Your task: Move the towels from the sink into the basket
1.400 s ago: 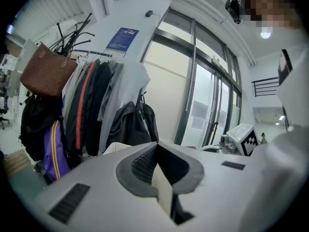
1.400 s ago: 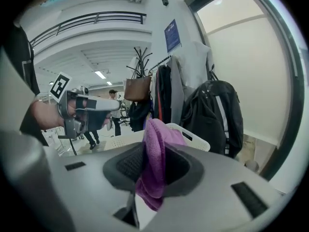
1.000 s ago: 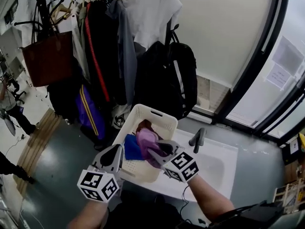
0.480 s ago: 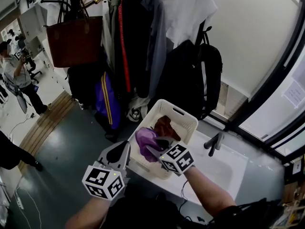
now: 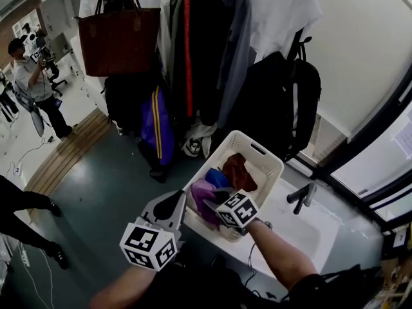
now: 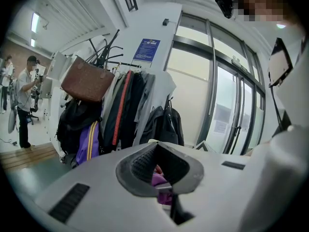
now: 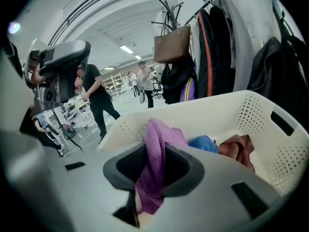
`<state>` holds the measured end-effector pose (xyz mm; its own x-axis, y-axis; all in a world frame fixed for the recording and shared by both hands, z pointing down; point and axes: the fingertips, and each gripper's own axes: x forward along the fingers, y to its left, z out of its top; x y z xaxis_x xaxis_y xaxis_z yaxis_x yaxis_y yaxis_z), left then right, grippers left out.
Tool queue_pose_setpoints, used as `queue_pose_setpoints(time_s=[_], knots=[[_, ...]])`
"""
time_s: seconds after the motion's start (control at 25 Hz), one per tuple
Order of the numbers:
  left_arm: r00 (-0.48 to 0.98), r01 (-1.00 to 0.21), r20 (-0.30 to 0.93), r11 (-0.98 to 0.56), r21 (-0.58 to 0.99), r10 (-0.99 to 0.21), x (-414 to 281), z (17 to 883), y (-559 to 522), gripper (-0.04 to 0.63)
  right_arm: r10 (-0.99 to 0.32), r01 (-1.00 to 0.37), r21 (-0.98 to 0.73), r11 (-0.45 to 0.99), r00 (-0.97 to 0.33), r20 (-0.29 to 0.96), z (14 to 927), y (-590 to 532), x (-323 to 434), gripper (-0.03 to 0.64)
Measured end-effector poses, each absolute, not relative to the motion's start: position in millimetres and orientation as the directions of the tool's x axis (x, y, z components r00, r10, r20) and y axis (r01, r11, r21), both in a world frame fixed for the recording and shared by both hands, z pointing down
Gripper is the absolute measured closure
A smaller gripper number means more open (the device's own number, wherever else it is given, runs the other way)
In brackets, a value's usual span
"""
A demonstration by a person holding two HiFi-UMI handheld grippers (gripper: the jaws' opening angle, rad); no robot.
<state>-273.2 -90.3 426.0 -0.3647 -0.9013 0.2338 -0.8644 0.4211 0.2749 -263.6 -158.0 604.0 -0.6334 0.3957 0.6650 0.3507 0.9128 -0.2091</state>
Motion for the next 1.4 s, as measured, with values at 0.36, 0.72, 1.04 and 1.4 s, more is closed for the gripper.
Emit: queue_pose_setpoints(time_s=[0.36,0.72,1.04,1.4], knots=[[-0.362,-0.858,0.251,0.426,0.286,-0.898,-285,436,-86,0.592,0.460,0.411,-0.270,0.871,-0.486,0.743,650,-133,-272,0.517],[-0.365,-0.843,0.270,0.440,0.310,-0.891,-295,446,-73,0.592,0.458,0.384,-0.306,0.871,-0.409,0.790,683,-129,-271,0.517],[-0.325,-0.858,0.268,0.402,0.319,-0.907,-289,448,-75,0.592,0.461,0.347,-0.330,0.878,-0.431,0.776,684,-125,-272,0.494],[-0.284,-0.891,0.209,0.338,0.304,-0.936,-286,429,-83,0.592,0.409,0.284,-0.295,0.912,-0.619,0.670,611,-141,-289,0.374]])
